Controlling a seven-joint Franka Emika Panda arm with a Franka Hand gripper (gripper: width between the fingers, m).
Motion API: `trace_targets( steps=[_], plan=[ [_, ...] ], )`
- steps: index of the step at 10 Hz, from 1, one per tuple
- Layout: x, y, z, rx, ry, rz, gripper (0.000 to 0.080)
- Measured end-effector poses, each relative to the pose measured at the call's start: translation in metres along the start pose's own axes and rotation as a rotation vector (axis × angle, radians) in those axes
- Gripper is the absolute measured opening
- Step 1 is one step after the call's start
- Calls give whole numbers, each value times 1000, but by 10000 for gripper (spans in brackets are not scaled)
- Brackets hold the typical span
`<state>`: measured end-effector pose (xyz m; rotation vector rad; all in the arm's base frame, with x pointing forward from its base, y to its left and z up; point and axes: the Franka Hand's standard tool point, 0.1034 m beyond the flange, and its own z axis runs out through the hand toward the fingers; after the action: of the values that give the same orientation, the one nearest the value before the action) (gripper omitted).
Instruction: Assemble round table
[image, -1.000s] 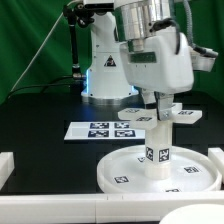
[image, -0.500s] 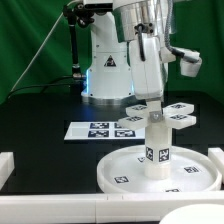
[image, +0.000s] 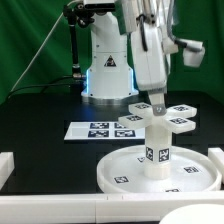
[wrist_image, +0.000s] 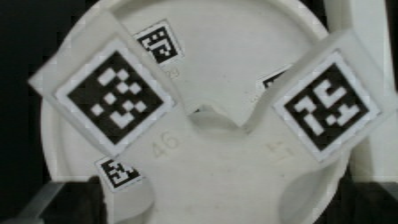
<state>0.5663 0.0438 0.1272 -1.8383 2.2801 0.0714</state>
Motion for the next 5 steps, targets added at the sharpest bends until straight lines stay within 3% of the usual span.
trace_targets(
  steps=[3,5],
  plan=[
    [0,1,2,-2,2,-37,649],
    [-2,4,7,-18,12,-283,649]
  ],
)
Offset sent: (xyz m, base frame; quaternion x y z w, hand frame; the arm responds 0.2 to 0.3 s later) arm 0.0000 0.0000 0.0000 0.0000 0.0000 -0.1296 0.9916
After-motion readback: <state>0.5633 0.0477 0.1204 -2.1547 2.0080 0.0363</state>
